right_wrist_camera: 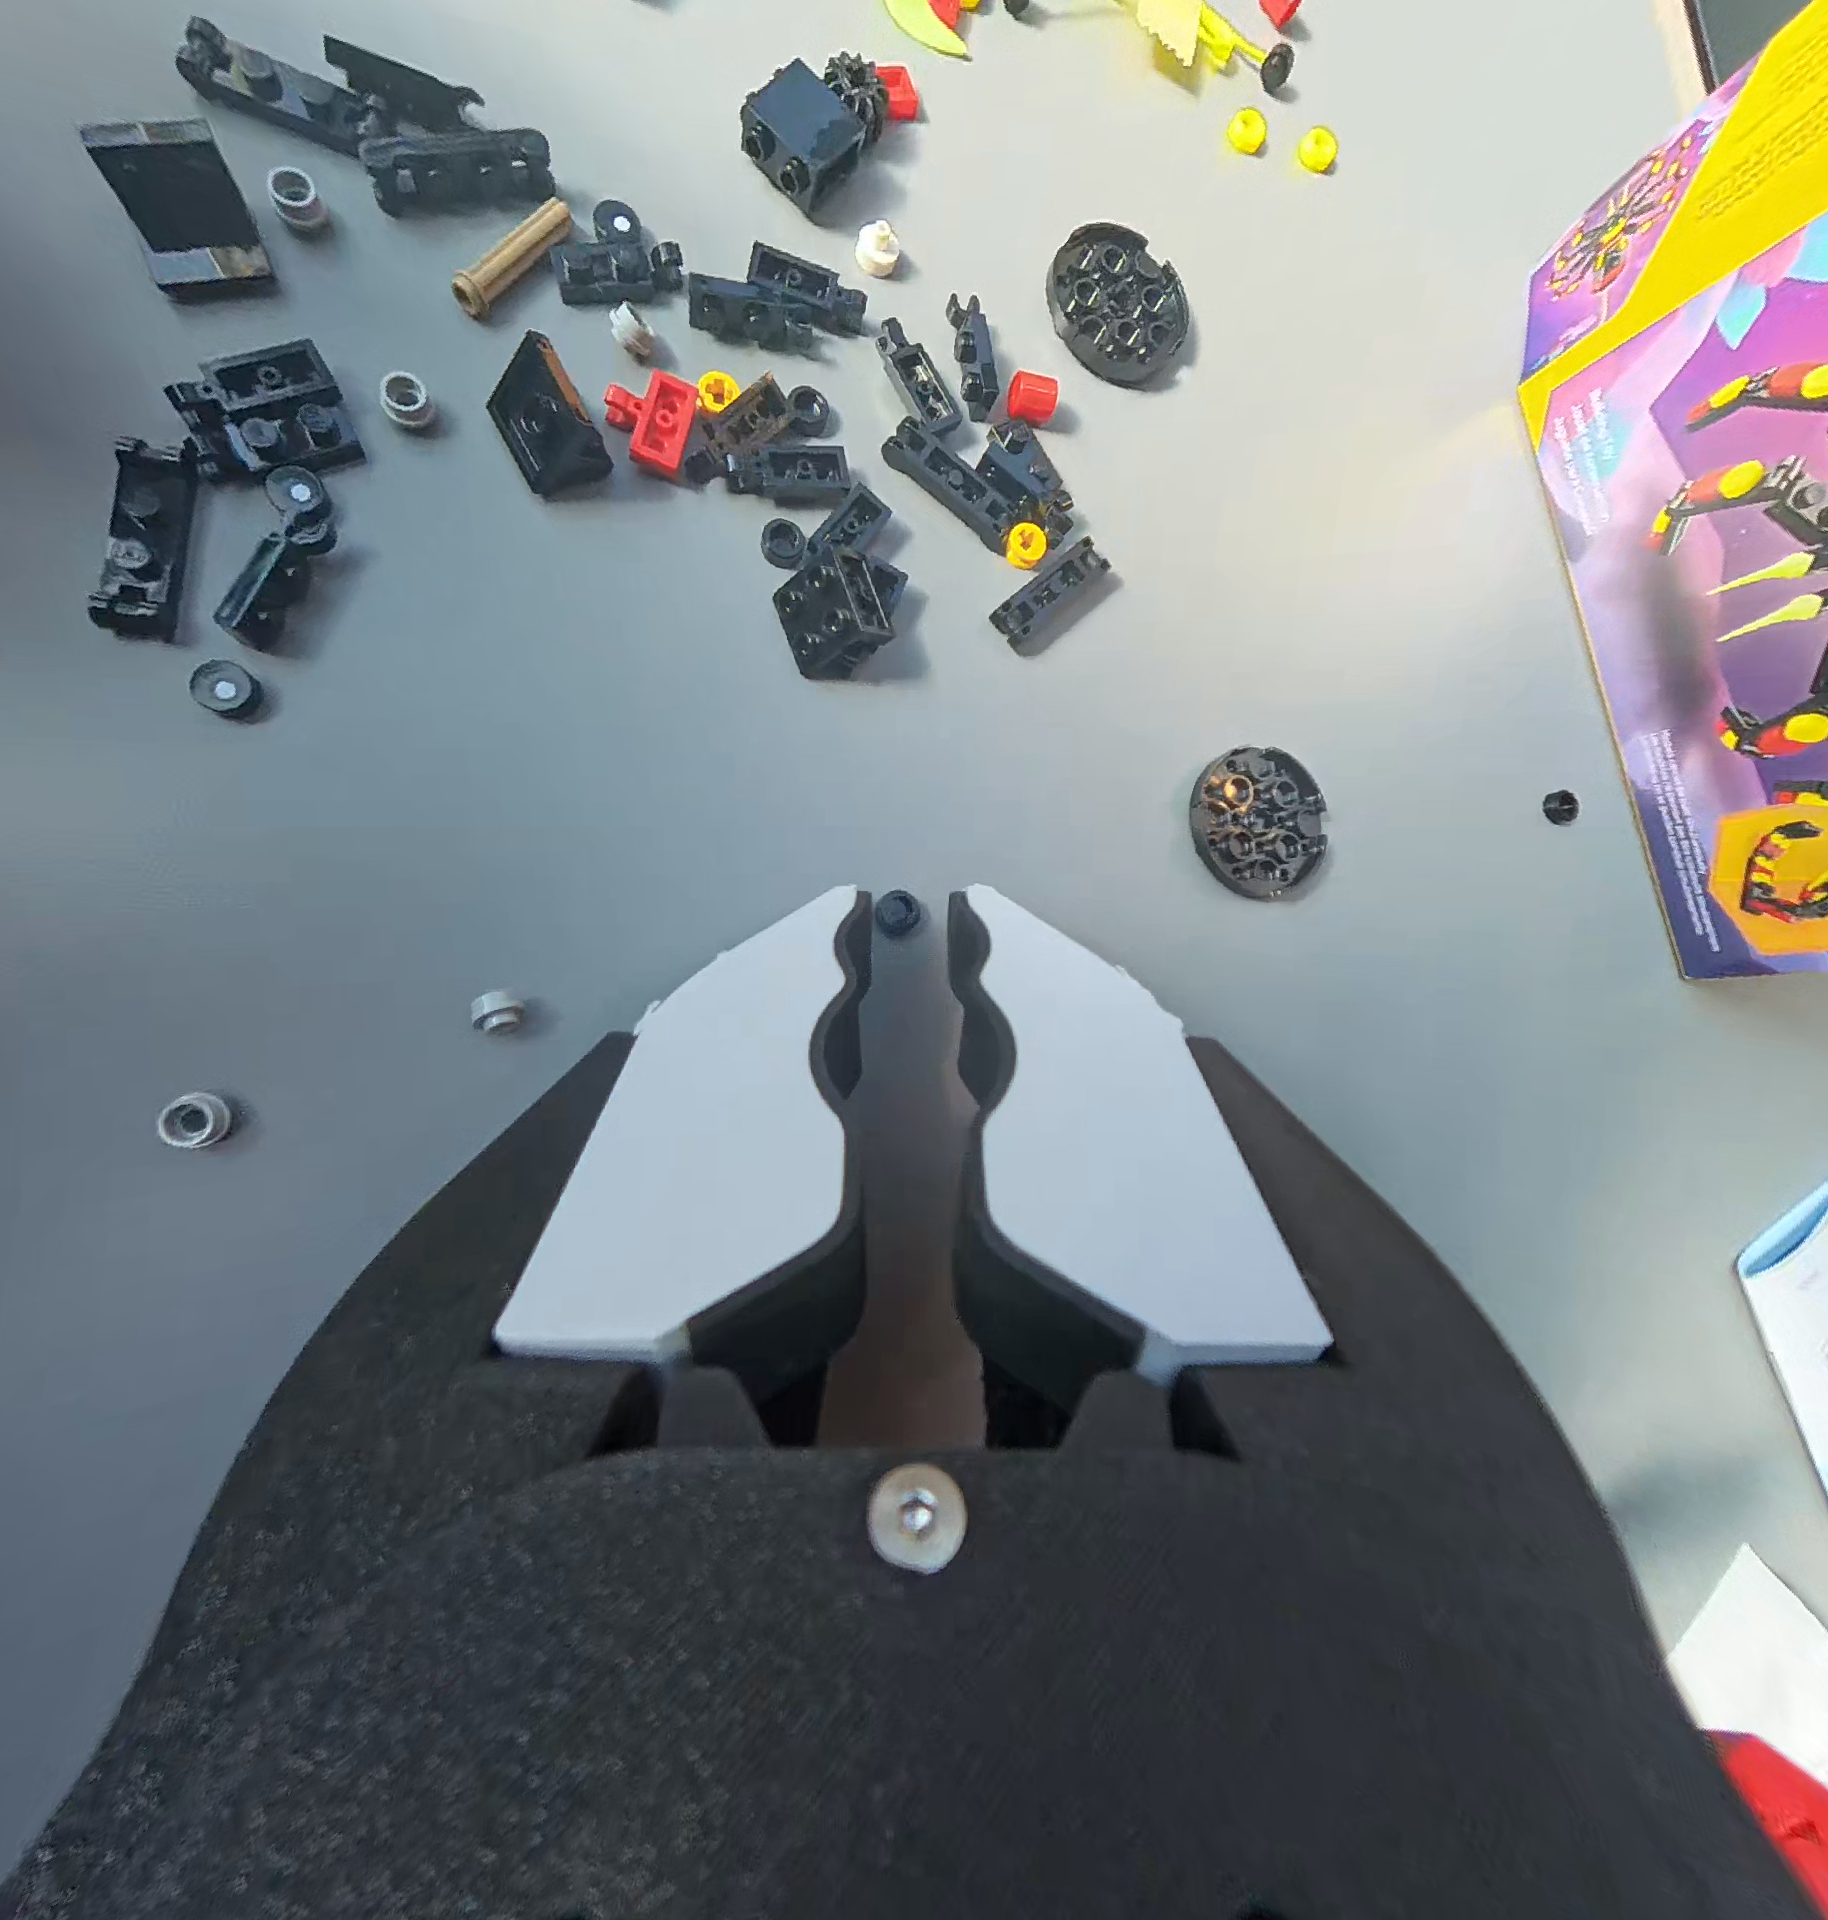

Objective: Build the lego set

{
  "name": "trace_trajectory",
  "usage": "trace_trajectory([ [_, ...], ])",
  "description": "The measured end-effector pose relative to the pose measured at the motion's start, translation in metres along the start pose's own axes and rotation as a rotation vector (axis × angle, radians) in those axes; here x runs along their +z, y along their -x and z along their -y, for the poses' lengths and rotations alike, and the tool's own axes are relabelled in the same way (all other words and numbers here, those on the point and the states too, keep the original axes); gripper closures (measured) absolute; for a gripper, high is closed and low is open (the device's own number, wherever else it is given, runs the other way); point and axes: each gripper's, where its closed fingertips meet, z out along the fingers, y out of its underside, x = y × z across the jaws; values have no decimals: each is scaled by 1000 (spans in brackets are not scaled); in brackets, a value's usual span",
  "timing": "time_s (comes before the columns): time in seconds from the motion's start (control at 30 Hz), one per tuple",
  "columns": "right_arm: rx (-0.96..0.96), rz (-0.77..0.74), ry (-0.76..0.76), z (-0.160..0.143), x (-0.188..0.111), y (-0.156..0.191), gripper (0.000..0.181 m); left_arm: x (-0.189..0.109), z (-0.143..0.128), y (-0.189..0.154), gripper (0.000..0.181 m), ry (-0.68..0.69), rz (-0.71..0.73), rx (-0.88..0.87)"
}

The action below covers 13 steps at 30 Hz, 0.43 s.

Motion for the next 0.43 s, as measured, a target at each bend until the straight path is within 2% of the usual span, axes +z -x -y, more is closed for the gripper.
trace_trajectory([
  [0.03,30,21,4,0,1,-1,170,0,1,1,159,-8,3,-4],
  [0.17,127,75,11,1,2,-5,177,-2,3,0,159,-3,-3,-10],
  [0.23,245,131,-85,13,-9,-6,181,-2,6,0,159,-3,-9,-2],
  [0.33,538,366,-399,50,-57,-2,181,1,20,0,159,-25,-34,14],
  [0.43,863,707,-855,86,-138,-13,181,11,44,-2,159,-88,-91,8],
])
